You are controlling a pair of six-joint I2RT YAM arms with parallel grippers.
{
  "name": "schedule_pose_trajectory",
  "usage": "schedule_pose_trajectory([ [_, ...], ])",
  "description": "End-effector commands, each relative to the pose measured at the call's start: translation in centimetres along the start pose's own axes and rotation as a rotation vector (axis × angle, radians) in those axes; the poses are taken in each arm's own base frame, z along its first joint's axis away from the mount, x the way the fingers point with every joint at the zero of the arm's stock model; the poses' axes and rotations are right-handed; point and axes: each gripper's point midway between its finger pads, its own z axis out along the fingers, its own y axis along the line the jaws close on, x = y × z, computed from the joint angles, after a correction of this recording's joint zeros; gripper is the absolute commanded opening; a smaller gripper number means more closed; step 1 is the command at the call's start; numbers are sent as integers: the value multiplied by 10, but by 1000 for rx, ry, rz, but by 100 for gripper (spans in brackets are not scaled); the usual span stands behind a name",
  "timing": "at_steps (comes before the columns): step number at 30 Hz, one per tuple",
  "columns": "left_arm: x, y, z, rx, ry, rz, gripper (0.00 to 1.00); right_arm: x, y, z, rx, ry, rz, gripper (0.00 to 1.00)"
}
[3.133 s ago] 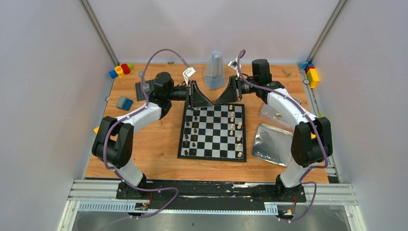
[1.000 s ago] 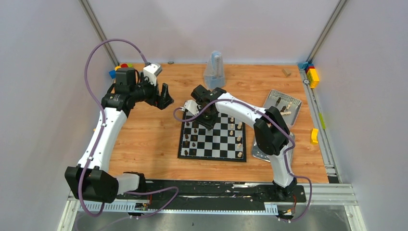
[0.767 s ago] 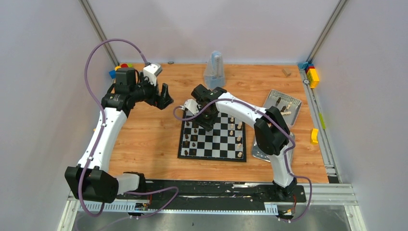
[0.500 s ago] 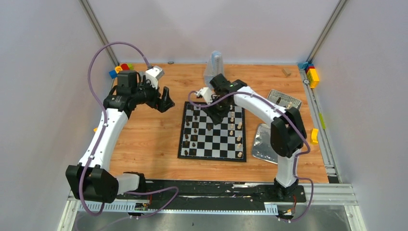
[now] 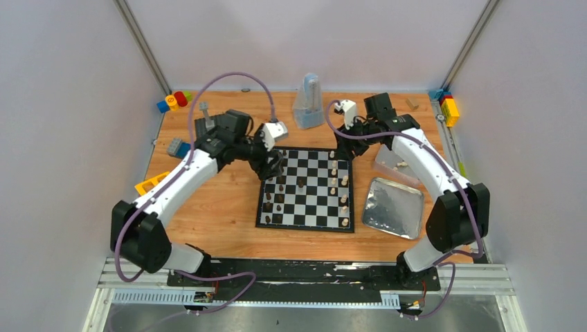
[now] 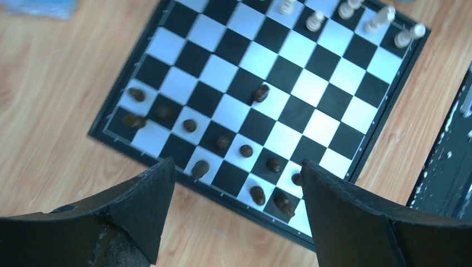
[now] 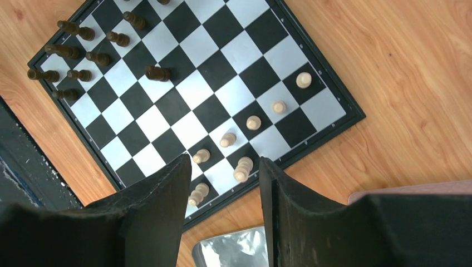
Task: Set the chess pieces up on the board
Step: Place the chess piece on the chessboard, then pick up the chess piece from the chessboard.
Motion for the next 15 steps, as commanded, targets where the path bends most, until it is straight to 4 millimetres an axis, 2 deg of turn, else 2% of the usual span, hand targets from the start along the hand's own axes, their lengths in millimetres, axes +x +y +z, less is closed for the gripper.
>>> schedule_pose_trajectory([
  [1, 0, -6, 34, 29, 71, 221, 88, -14, -1, -23, -32, -154, -9, 49],
  [7, 8, -32, 82, 137, 156, 414, 82, -6, -7, -40, -45, -229, 14, 49],
  [15, 29, -34, 130, 207, 253, 565, 77, -2, -1, -48, -67, -256, 3, 48],
])
